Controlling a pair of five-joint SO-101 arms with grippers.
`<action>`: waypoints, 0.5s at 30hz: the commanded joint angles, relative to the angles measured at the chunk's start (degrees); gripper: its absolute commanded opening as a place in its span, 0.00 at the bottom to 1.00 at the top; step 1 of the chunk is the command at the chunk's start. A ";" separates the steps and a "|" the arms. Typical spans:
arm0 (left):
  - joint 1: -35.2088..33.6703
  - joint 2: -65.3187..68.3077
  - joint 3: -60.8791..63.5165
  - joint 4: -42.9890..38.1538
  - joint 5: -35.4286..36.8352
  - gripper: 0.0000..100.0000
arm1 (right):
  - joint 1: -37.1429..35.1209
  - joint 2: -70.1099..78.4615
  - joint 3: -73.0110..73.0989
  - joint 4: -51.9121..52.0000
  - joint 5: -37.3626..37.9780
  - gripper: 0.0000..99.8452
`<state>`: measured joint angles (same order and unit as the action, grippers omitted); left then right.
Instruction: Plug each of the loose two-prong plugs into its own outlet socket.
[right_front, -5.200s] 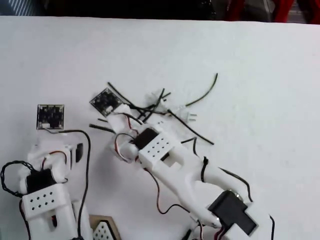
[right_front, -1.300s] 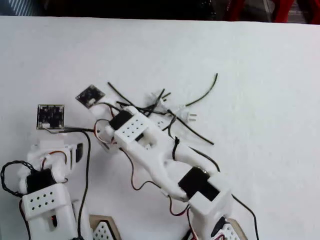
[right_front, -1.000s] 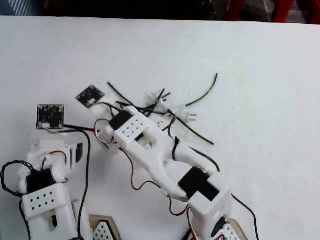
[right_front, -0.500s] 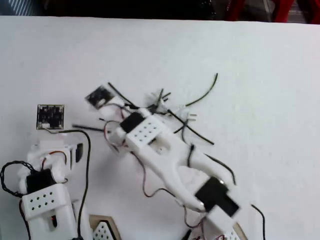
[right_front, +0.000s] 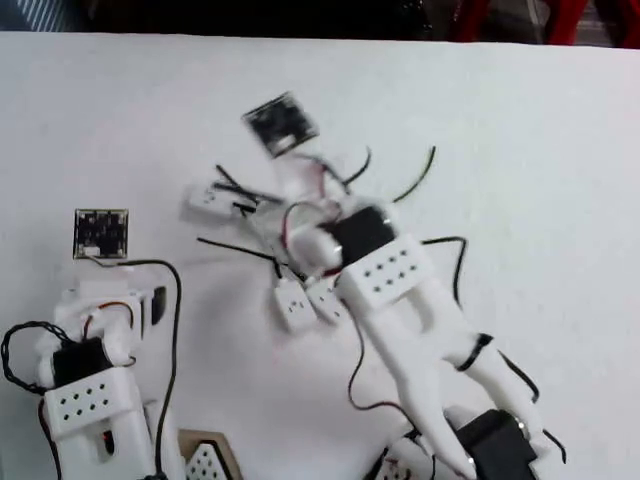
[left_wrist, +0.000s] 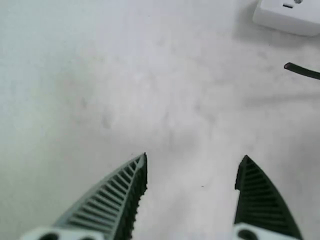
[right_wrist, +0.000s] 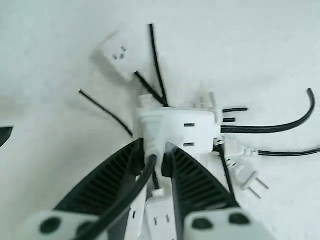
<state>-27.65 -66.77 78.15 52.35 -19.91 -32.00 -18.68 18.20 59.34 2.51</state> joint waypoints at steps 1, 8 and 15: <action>-0.40 -1.10 -0.26 -1.23 0.26 0.28 | 6.90 0.04 -0.62 -6.73 -0.62 0.02; -0.40 -1.19 0.26 -1.32 0.18 0.28 | 12.88 14.11 -0.62 -22.37 -0.70 0.02; -0.13 -1.19 0.44 -1.32 0.09 0.28 | 12.88 26.86 -3.34 -32.13 -0.62 0.06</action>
<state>-27.65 -66.77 78.86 52.35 -19.91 -19.78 6.90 18.29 29.63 2.51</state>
